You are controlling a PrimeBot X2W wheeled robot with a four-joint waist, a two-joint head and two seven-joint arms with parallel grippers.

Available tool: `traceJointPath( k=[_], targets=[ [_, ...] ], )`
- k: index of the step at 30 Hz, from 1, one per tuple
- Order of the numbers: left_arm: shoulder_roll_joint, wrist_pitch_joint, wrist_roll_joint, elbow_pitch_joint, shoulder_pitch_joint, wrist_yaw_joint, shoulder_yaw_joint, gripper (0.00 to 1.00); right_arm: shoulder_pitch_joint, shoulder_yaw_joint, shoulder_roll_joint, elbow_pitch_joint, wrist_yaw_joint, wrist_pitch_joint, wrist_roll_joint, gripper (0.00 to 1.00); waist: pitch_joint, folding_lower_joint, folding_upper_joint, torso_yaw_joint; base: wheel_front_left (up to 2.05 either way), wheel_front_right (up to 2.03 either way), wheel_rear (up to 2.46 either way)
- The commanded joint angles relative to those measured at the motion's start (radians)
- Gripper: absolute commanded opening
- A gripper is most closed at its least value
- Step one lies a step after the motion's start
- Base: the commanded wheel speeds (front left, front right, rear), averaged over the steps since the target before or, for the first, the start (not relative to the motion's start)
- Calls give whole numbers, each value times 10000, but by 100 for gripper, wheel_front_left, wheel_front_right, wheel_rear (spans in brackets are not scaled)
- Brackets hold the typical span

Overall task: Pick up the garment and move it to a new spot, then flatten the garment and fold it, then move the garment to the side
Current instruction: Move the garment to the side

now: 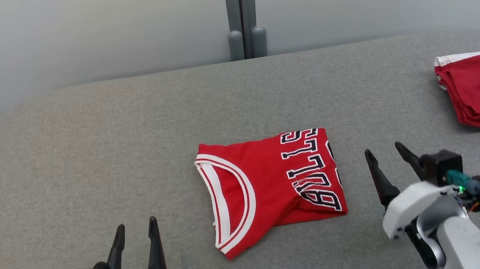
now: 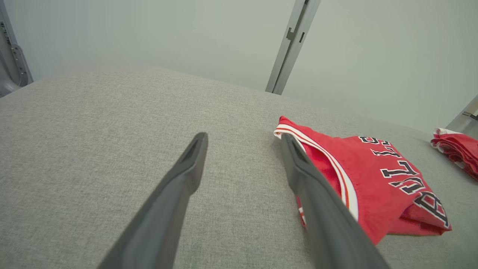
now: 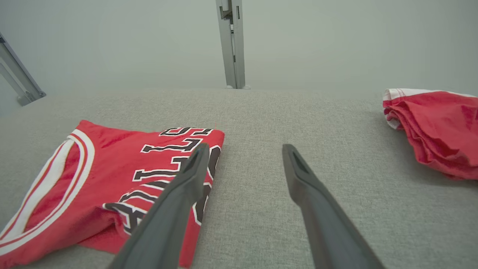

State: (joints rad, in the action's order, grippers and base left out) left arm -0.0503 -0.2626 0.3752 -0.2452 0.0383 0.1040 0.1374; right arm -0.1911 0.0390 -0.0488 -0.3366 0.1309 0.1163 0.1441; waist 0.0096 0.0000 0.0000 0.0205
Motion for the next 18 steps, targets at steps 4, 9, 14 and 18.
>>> traceJointPath(
  k=[4,9,14,18],
  targets=[
    [-12,-27,73,-19,-300,10,39,100,-897,-6,-33,-231,-6,-1112,-265,100,220,0,0,319,0,0,0],
    [-12,-27,144,18,-387,12,96,100,-1605,43,-36,-755,-6,-2389,25,100,447,0,0,722,0,0,0],
    [-12,-26,238,-12,-483,-35,106,100,-1920,77,-36,-1485,-6,-3209,532,100,668,0,0,1083,0,0,0],
    [-12,-26,266,12,-530,-55,133,100,-2070,161,-45,-2100,-6,-3597,452,100,881,0,0,1296,0,0,0]
  ],
)
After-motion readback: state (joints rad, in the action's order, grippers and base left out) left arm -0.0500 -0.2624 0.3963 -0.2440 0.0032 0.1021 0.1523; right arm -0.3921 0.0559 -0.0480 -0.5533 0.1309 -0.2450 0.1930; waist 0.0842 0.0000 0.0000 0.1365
